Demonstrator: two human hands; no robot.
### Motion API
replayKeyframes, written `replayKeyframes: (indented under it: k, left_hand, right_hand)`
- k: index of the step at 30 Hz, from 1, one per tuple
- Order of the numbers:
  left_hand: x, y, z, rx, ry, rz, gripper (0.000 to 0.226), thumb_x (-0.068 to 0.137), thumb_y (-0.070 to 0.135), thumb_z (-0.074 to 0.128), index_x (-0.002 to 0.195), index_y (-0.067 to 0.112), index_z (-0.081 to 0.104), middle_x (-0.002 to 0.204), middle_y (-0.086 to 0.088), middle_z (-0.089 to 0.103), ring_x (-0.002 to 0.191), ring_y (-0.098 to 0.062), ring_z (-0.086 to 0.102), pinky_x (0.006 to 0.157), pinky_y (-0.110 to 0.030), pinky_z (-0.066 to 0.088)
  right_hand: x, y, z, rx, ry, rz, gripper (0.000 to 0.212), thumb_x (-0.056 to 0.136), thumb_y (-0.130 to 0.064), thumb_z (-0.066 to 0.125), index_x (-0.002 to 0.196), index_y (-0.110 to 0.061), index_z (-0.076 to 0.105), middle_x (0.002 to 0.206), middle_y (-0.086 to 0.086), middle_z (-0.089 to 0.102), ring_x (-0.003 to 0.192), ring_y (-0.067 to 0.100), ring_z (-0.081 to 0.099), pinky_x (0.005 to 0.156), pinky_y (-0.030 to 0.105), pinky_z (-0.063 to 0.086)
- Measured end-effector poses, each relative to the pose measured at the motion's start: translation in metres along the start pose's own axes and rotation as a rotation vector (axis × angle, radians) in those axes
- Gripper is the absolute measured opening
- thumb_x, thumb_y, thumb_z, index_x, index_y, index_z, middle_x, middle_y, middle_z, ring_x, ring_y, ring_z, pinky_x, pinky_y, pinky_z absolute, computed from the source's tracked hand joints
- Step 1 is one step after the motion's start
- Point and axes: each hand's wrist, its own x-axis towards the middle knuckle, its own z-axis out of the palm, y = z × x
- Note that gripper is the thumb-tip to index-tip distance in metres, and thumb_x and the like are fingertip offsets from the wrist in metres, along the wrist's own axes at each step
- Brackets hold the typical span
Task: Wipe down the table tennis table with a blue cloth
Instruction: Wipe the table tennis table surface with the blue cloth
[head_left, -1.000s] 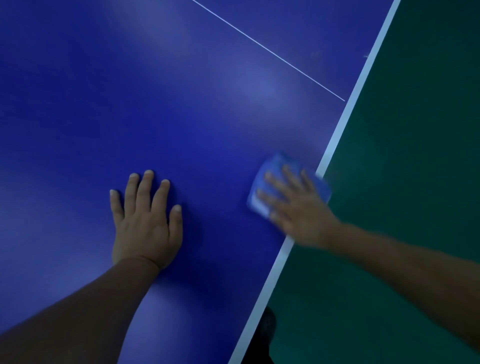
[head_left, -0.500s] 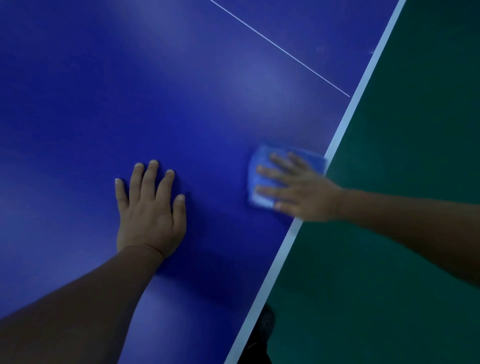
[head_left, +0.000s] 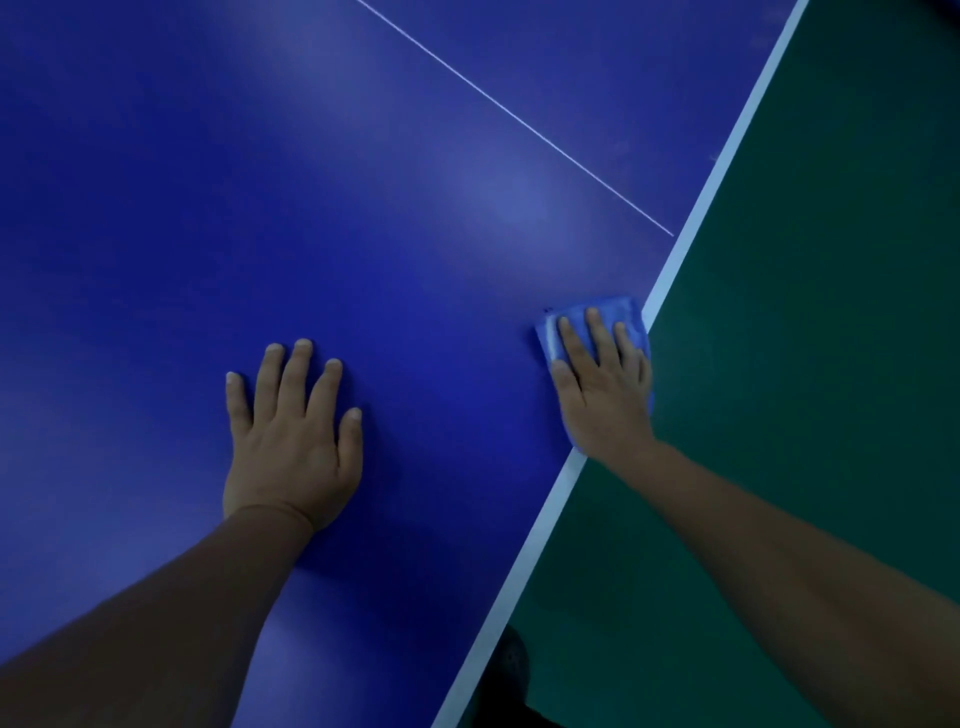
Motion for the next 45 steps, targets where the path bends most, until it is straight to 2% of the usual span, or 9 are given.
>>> replayKeyframes:
  k: [7,13,18,28,32,38,41,43,45]
  left_hand:
    - [0.0,0.006,-0.003,0.039,-0.005,-0.017,0.066,0.095,0.045,0.025,0.145,0.006,0.046,0.158,-0.015,0.032,0.15,-0.033,0.017,0.12,-0.06,0.006]
    - [0.003,0.012,0.0,0.101,0.084,-0.065,0.062,0.091,0.041,0.033,0.132,0.003,0.06,0.15,-0.018,0.045,0.142,-0.036,0.035,0.114,-0.063,0.021]
    - [0.049,0.073,0.004,0.037,0.261,-0.224,0.056,0.091,0.038,0.036,0.126,0.001,0.059,0.144,-0.023,0.047,0.138,-0.04,0.038,0.115,-0.063,0.018]
    - [0.127,0.152,0.032,-0.043,0.097,-0.313,0.065,0.095,0.047,0.023,0.144,0.011,0.045,0.158,-0.011,0.03,0.151,-0.029,0.013,0.121,-0.056,0.002]
    - [0.128,0.152,0.031,-0.055,0.092,-0.326,0.064,0.094,0.046,0.026,0.142,0.01,0.048,0.157,-0.012,0.033,0.15,-0.03,0.015,0.121,-0.056,0.002]
    - [0.128,0.149,0.035,-0.065,0.118,-0.331,0.062,0.093,0.044,0.028,0.14,0.01,0.049,0.155,-0.012,0.033,0.149,-0.029,0.016,0.122,-0.053,0.0]
    - [0.129,0.15,0.037,-0.048,0.131,-0.327,0.06,0.094,0.043,0.029,0.139,0.009,0.049,0.155,-0.013,0.034,0.149,-0.03,0.017,0.121,-0.052,0.0]
    - [0.129,0.151,0.037,-0.037,0.131,-0.321,0.06,0.094,0.042,0.03,0.139,0.008,0.049,0.154,-0.014,0.034,0.149,-0.031,0.017,0.121,-0.053,0.001]
    - [0.13,0.151,0.035,-0.044,0.136,-0.324,0.06,0.094,0.042,0.029,0.139,0.007,0.049,0.154,-0.015,0.034,0.148,-0.032,0.018,0.121,-0.053,0.001]
  right_hand:
    - [0.042,-0.034,-0.008,-0.044,-0.001,-0.111,0.062,0.098,-0.057,-0.001,0.158,-0.039,-0.002,0.168,-0.004,-0.006,0.153,0.029,-0.011,0.122,0.054,-0.008]
    - [0.138,-0.13,-0.014,0.025,0.039,-0.368,0.061,0.098,-0.053,0.009,0.157,-0.037,0.018,0.167,-0.003,0.011,0.153,0.032,-0.001,0.12,0.055,-0.008]
    - [0.218,-0.172,-0.023,0.075,0.018,-0.442,0.056,0.103,-0.049,0.013,0.158,-0.037,0.013,0.168,-0.003,0.002,0.152,0.034,-0.009,0.117,0.057,-0.014]
    - [0.214,0.079,-0.053,-0.016,0.043,-0.041,0.061,0.099,-0.055,0.001,0.158,-0.039,0.002,0.168,-0.005,0.0,0.153,0.031,-0.002,0.122,0.056,-0.001]
    - [0.212,0.052,-0.05,0.065,0.091,0.128,0.057,0.104,-0.046,0.016,0.159,-0.035,0.005,0.168,0.0,0.0,0.153,0.035,-0.003,0.121,0.06,-0.002]
    - [0.173,0.031,-0.029,-0.078,0.06,-0.773,0.053,0.104,-0.047,0.024,0.155,-0.034,0.03,0.164,0.002,0.025,0.151,0.039,0.017,0.118,0.064,0.013]
    - [0.254,0.094,-0.055,-0.184,0.152,-0.417,0.059,0.1,-0.037,0.02,0.158,-0.028,0.023,0.165,0.009,0.019,0.149,0.044,0.018,0.115,0.068,0.018]
    - [0.296,0.127,-0.077,-0.03,0.128,-0.037,0.058,0.103,-0.04,0.02,0.16,-0.032,0.013,0.168,0.004,0.008,0.152,0.038,0.007,0.118,0.065,0.009]
    - [0.293,0.12,-0.08,0.107,0.124,0.096,0.056,0.105,-0.045,0.02,0.159,-0.034,0.013,0.168,0.0,0.006,0.153,0.035,0.003,0.12,0.062,0.003]
